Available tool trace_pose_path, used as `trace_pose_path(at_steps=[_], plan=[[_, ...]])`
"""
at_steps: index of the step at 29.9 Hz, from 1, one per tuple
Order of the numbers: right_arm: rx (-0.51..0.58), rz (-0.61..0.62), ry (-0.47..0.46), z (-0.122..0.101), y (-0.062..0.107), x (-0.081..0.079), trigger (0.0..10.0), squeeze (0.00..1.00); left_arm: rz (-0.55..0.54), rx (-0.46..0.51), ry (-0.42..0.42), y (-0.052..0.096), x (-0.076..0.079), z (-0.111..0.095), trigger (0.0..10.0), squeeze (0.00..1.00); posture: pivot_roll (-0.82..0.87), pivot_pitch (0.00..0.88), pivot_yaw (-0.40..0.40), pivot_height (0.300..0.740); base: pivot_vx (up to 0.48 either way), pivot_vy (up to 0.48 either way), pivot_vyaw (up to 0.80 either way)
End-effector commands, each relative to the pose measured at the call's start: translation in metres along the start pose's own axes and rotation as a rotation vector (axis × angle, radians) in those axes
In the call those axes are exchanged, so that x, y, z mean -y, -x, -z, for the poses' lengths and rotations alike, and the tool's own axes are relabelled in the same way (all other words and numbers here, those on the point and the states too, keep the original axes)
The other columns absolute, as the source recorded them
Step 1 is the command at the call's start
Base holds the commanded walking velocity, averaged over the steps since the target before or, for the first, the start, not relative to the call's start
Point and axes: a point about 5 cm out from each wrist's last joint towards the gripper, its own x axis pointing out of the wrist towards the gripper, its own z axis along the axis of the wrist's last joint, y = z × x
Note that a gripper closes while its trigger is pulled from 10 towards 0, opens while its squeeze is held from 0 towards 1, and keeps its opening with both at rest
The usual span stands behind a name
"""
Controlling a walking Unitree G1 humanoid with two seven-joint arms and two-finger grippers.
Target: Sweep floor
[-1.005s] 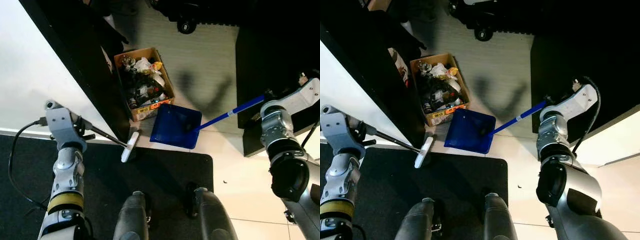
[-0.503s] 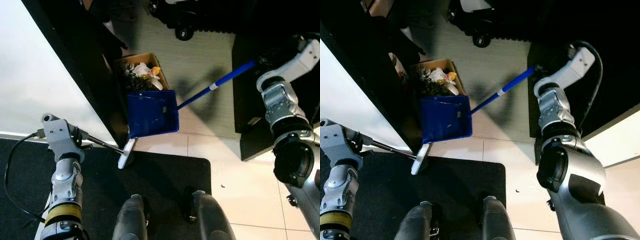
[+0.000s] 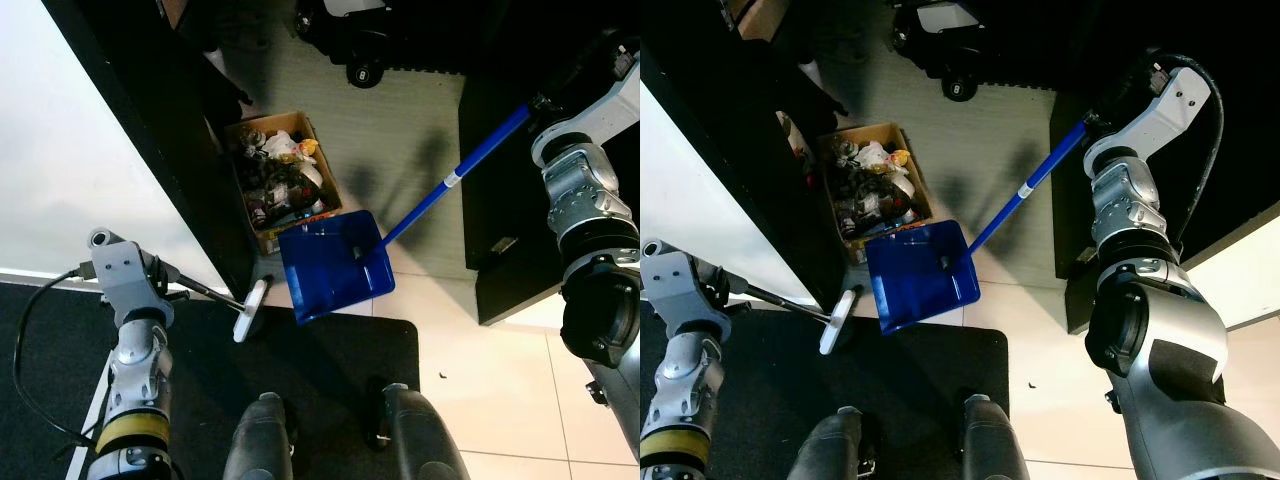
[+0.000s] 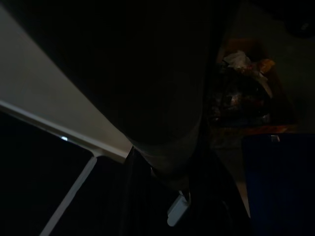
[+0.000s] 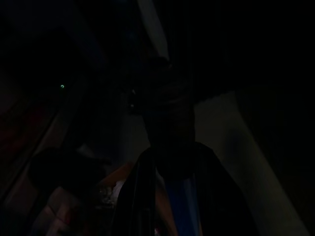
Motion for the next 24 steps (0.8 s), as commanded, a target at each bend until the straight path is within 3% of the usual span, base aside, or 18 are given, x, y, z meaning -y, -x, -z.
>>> trace_pose_path(at_steps=[1,10,14,24], plan=[[0.053,-0.002,0.007,-0.009,-0.002,-0.002,10.0,0.00,-0.048,-0.055,0.000,0.009,-0.006,0.016,10.0,0.00,0.08,0.079,-0.058,0.740,0.480,0.000,0.00],[0.083,-0.024,0.005,-0.013,-0.003,-0.008,10.0,0.00,-0.058,-0.070,-0.015,0.012,-0.003,0.020,10.0,0.00,0.07,0.069,-0.056,0.740,0.480,0.000,0.00],[0.105,-0.048,0.045,-0.016,-0.003,-0.012,10.0,0.00,-0.047,-0.069,-0.016,0.012,0.000,0.020,10.0,0.00,0.07,0.067,-0.057,0.740,0.480,0.000,0.00],[0.117,-0.112,0.081,-0.016,-0.004,-0.022,10.0,0.00,-0.039,-0.063,-0.022,0.013,0.004,0.021,10.0,0.00,0.07,0.060,-0.061,0.740,0.480,0.000,0.77]])
